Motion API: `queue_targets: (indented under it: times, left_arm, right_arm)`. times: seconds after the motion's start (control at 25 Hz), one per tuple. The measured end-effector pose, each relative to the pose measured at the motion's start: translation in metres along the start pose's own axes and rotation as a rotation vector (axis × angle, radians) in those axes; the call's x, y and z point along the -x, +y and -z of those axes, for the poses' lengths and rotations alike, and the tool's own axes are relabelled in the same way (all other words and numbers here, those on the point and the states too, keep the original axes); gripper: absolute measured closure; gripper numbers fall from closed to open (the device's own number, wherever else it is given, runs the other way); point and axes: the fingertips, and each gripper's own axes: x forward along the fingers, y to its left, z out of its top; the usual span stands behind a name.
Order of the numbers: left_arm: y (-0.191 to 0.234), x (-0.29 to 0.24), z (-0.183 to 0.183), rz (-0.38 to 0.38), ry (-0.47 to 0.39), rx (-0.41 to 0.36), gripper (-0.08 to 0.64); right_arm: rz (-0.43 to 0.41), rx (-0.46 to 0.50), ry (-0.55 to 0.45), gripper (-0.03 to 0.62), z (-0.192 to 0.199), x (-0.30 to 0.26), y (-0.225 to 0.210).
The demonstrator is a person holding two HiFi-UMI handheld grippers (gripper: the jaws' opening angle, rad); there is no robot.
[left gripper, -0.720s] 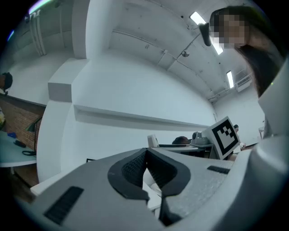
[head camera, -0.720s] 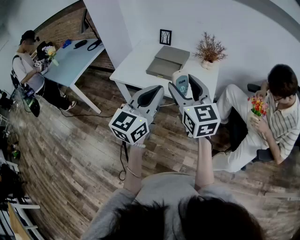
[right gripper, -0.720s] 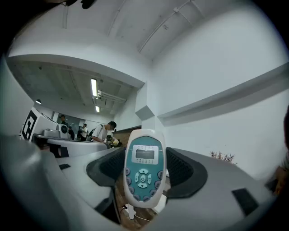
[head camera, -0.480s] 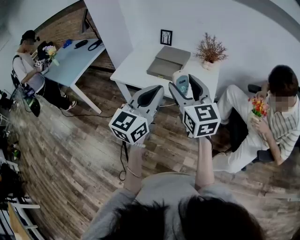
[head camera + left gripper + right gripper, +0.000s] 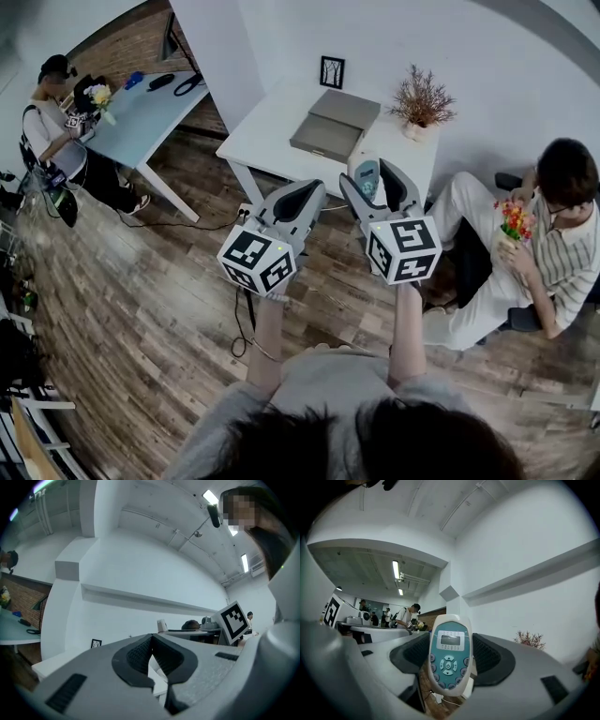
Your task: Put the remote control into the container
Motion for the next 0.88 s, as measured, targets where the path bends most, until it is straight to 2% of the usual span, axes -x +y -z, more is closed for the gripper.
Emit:
queue_targets:
  times: [0.36, 0.68, 0.88]
  left_arm:
    - [-0.002, -0.01, 0.023, -0.051, 0.042, 0.019, 0.557]
    - [0.018, -0.031, 0.022, -0.047, 0.04, 0.012, 0.557]
    - [0.05, -0.048, 0.027, -0.04, 0.033, 0.023, 0.557]
  right_arm:
    - [-0.041, -0.059, 0.024, 0.308, 0.021, -0.001, -0.017]
    - [-0.049, -0.058, 0.024, 0.308, 0.022, -0.027, -0.034]
    - [-0.037, -0.033, 0.03, 0.308, 0.026, -0.057, -0.045]
